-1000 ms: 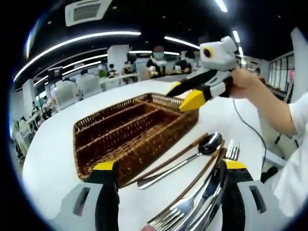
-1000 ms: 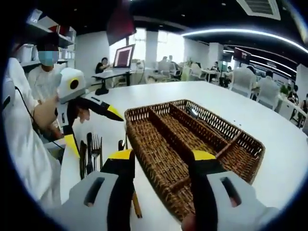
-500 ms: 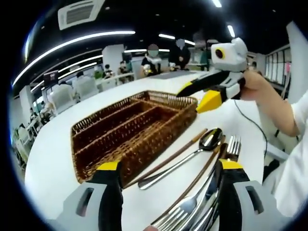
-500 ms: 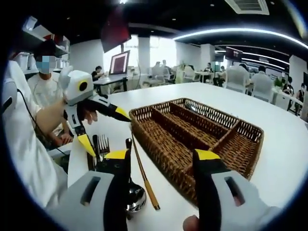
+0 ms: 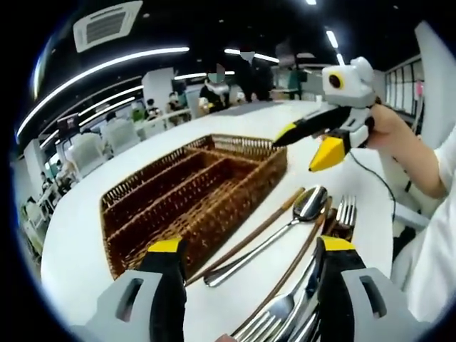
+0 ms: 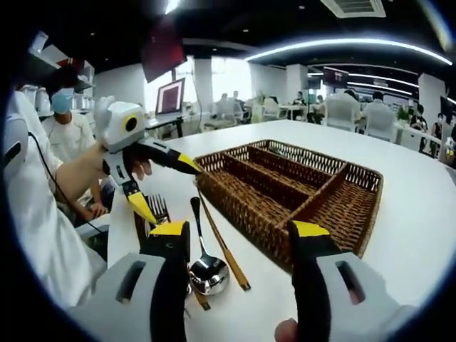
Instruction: Arrange the knives, forks, and spoons in their matching storage slots by inserting each utensil handle-first until every utensil is classified and aligned in the correct compartment
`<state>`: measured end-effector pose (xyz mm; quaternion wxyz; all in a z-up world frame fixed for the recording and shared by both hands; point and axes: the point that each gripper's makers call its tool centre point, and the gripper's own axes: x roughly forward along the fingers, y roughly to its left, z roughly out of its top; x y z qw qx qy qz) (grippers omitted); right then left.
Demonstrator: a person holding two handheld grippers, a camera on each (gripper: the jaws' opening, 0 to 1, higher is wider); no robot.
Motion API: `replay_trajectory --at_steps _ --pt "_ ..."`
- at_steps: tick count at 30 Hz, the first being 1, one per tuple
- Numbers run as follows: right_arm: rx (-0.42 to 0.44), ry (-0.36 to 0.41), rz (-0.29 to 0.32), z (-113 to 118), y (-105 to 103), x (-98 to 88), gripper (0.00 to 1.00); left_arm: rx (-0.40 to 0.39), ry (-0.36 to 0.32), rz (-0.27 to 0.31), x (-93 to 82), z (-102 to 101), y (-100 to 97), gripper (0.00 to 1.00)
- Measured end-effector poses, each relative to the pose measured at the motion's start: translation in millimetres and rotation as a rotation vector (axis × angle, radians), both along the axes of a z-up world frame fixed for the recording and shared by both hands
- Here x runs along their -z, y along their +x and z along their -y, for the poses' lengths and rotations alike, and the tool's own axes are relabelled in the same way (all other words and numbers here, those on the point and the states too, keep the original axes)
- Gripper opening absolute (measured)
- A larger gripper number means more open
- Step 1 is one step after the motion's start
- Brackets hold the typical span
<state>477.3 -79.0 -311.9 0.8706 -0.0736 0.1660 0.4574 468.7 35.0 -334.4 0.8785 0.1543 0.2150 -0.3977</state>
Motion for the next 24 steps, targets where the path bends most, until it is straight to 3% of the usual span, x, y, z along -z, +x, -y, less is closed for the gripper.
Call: replay_trajectory --at_steps 24 --pt "0.027 0.012 -0.01 6 -15 4.0 0.68 0.111 0.08 0.035 0.2 10 -3.8 0.5"
